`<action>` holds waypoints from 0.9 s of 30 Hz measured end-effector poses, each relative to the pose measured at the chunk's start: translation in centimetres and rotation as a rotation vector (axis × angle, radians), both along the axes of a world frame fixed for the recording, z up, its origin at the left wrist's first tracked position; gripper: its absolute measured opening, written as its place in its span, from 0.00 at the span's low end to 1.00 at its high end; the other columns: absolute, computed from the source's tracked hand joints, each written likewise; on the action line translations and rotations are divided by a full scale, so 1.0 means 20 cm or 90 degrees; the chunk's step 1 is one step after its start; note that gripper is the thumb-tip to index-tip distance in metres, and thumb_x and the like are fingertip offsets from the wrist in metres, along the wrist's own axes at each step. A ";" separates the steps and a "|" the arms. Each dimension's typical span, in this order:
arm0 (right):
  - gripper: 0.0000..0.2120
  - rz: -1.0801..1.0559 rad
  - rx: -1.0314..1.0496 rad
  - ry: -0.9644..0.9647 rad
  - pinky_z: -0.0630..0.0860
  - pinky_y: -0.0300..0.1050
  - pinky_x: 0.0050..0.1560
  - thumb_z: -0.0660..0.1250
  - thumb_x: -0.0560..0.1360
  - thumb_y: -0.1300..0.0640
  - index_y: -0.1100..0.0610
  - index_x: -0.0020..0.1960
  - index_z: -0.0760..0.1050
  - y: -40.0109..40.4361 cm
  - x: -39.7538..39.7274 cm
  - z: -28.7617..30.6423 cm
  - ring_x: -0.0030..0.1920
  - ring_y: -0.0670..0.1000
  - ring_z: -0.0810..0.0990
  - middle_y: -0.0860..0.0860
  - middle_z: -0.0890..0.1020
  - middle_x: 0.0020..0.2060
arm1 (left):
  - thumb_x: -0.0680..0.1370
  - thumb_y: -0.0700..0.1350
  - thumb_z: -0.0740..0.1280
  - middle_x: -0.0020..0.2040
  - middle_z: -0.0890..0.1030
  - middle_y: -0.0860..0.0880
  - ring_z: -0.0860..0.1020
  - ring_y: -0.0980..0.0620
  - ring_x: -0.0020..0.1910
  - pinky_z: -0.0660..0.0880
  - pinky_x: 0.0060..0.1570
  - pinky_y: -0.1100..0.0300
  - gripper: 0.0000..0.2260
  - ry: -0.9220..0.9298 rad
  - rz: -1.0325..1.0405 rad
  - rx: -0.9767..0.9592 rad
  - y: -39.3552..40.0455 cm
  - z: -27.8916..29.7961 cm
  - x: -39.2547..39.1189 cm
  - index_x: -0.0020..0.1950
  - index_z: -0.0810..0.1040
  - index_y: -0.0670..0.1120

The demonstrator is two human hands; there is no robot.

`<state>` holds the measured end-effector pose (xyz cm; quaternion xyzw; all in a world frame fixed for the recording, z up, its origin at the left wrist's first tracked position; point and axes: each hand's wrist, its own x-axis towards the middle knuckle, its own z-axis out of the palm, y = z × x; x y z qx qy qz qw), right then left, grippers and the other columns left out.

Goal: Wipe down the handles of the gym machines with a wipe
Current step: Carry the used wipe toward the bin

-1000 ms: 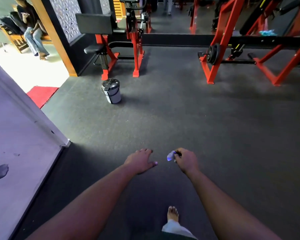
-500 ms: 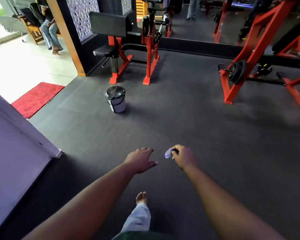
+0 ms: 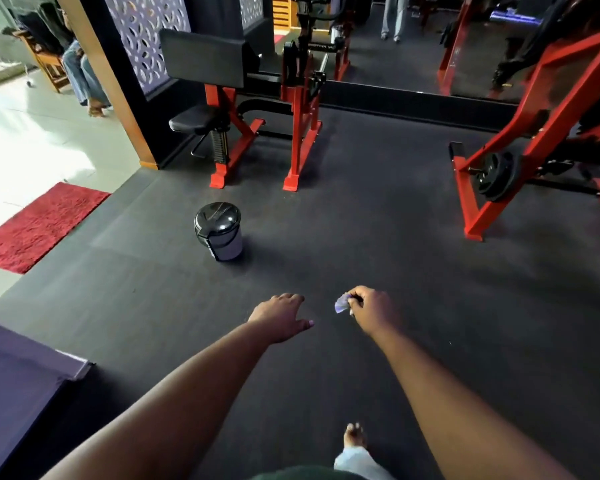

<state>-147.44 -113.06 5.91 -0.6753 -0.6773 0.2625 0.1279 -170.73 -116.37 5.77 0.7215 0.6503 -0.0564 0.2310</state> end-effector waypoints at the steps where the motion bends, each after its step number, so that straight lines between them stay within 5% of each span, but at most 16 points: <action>1: 0.08 0.010 -0.005 0.002 0.80 0.48 0.44 0.65 0.76 0.50 0.46 0.51 0.82 0.14 0.01 -0.02 0.43 0.53 0.84 0.47 0.86 0.40 | 0.79 0.68 0.63 0.76 0.71 0.50 0.70 0.46 0.73 0.73 0.66 0.48 0.32 0.004 0.001 0.003 0.13 -0.01 0.02 0.78 0.66 0.52; 7: 0.07 0.084 -0.013 0.023 0.68 0.41 0.32 0.65 0.78 0.57 0.49 0.47 0.82 0.90 0.06 -0.05 0.41 0.50 0.83 0.46 0.86 0.38 | 0.79 0.67 0.64 0.75 0.71 0.49 0.70 0.45 0.73 0.73 0.66 0.47 0.32 0.016 0.077 -0.003 0.79 -0.06 0.11 0.77 0.67 0.50; 15: 0.07 0.188 -0.027 0.028 0.75 0.43 0.37 0.66 0.77 0.56 0.50 0.47 0.83 1.85 0.02 -0.04 0.42 0.53 0.84 0.49 0.86 0.38 | 0.79 0.67 0.64 0.74 0.72 0.49 0.71 0.45 0.72 0.73 0.65 0.49 0.32 0.006 0.186 -0.029 1.48 -0.07 0.12 0.77 0.67 0.51; 27: 0.07 0.321 -0.041 -0.075 0.80 0.47 0.44 0.66 0.76 0.51 0.47 0.50 0.83 3.10 -0.63 -0.17 0.46 0.54 0.84 0.48 0.87 0.41 | 0.78 0.68 0.63 0.70 0.75 0.48 0.74 0.44 0.69 0.75 0.61 0.47 0.30 -0.029 0.321 -0.048 2.59 -0.28 -0.42 0.72 0.71 0.50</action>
